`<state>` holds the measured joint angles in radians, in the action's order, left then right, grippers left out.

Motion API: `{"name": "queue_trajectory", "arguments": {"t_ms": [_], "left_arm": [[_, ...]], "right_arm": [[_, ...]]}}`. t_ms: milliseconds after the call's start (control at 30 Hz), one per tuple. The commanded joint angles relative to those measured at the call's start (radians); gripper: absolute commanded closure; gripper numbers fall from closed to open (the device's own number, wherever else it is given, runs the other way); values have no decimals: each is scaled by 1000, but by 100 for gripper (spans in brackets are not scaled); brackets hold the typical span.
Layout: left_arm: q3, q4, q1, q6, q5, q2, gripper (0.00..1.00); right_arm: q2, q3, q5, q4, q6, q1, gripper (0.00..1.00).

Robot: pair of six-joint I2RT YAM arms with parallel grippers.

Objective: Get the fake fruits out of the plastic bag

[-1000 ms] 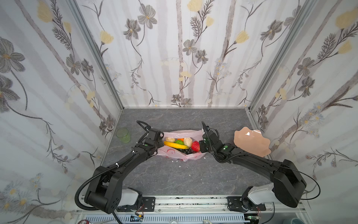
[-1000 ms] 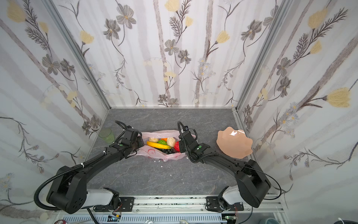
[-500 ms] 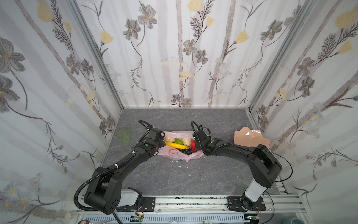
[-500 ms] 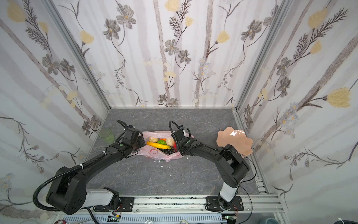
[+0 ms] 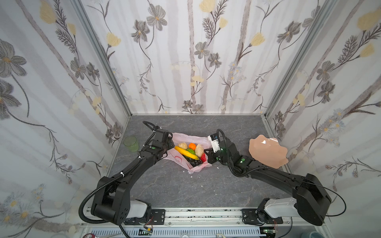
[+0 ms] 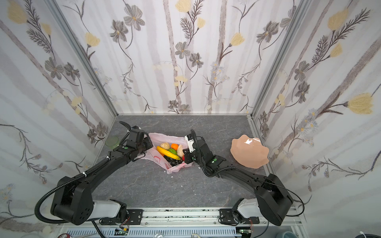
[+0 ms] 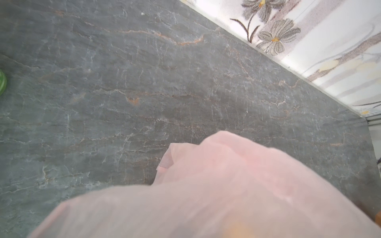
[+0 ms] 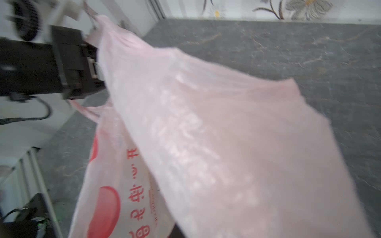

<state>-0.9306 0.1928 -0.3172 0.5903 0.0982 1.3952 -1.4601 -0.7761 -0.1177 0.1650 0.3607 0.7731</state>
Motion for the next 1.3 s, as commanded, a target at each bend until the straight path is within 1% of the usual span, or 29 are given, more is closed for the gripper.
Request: {"name": "queue_trajectory", "arguments": {"t_ms": [0,100,167,233,300,400,533,633,733,767,800,867,933,1067,1167,1267], "left_arm": [[-46,16,47,-21,43,53,100],[-37,14,120,-12,8,82,100],[-33,13,144,-9,6,93,100],[-35,13,161,-8,-20,117,100],[-43,13,167,-10,-52,148,100],[-45,14,160,-14,-73,173,100],[-31,15,132,-24,-71,148,100],[-2,14,93,-18,-46,90,82],[30,18,45,-5,-7,23,58],[42,21,30,4,10,0,48],[55,23,18,15,26,-24,41],[82,25,-1,41,52,-69,33],[105,25,-13,69,72,-112,27],[122,21,-50,130,111,-185,24],[112,8,-87,154,111,-199,22],[96,7,-106,157,97,-176,22]], "right_arm": [[84,107,-231,254,82,-56,100],[168,194,-263,317,128,-141,100],[206,257,-291,375,165,-194,100],[212,291,-322,406,194,-234,100],[197,292,-328,383,188,-245,100],[177,291,-307,363,184,-247,100],[161,290,-272,346,197,-258,100],[131,256,-210,278,190,-258,100],[93,236,-195,265,195,-254,100],[87,233,-201,271,195,-250,100],[84,229,-200,274,195,-243,100],[89,225,-188,274,190,-224,100],[95,218,-174,266,183,-204,100],[101,207,-162,274,174,-159,100],[98,193,-136,268,159,-120,100],[98,184,-118,268,147,-91,100]]}}
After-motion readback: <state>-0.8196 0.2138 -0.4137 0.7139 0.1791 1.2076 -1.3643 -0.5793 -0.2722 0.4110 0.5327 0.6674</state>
